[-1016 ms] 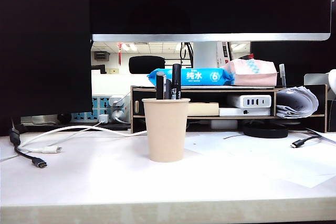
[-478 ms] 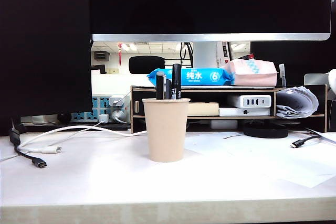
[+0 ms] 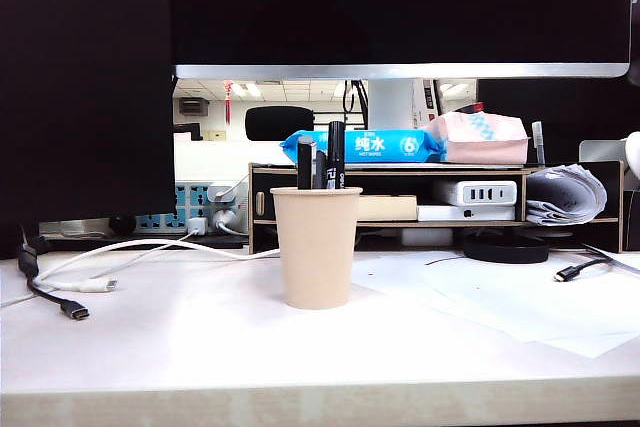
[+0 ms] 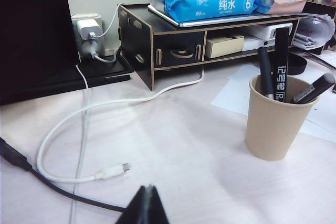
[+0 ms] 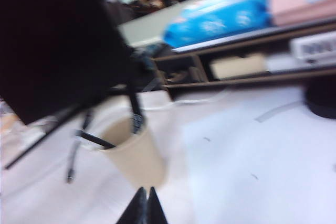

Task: Pick up the marker from the paper cup and put it on the table.

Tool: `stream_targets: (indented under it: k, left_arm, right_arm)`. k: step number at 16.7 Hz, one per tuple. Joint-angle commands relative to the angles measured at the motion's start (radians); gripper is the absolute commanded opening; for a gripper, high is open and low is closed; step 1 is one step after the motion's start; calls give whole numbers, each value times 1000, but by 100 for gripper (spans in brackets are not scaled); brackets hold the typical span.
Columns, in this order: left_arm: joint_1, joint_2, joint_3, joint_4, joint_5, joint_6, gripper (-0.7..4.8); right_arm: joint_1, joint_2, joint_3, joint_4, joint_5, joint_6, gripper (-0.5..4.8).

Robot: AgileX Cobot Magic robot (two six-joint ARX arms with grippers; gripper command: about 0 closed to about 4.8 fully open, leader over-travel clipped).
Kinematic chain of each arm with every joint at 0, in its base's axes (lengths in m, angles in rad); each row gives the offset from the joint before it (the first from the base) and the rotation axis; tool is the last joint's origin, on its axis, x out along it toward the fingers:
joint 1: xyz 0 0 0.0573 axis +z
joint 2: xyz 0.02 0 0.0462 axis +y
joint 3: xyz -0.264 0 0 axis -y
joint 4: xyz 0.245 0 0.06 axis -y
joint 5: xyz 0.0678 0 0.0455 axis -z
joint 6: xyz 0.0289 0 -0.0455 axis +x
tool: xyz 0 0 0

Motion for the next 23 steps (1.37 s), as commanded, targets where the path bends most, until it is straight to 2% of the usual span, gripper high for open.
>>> stream_targets:
  k: [1, 7, 12, 14, 16, 18, 19, 22, 23]
  left_arm:
    - [1, 0, 1, 13, 1, 8, -5]
    - [1, 0, 1, 13, 1, 8, -5]
    - [1, 0, 1, 13, 1, 8, -5]
    - [1, 0, 1, 13, 1, 8, -5]
    - [1, 0, 1, 13, 1, 8, -5]
    - [1, 0, 1, 13, 1, 8, -5]
    - [1, 0, 1, 13, 2, 8, -5]
    - [1, 0, 1, 13, 1, 8, -5]
    - [1, 0, 1, 13, 1, 8, -5]
  right_arm:
    - [0, 0, 26, 68, 24, 31, -6]
    - [0, 150, 88, 168, 32, 30, -6]
    - [1, 589, 186, 408, -66, -64, -5]
    - [11, 855, 311, 483, -179, -130, -5]
    - [57, 1015, 412, 497, -209, -182, -5]
    - [156, 1176, 531, 495, -204, -311, -6]
    - [213, 1233, 571, 494, -167, -377, -6]
    - [290, 1326, 609, 535, -53, -401, 7]
    - [299, 1359, 609, 579, -51, -401, 95]
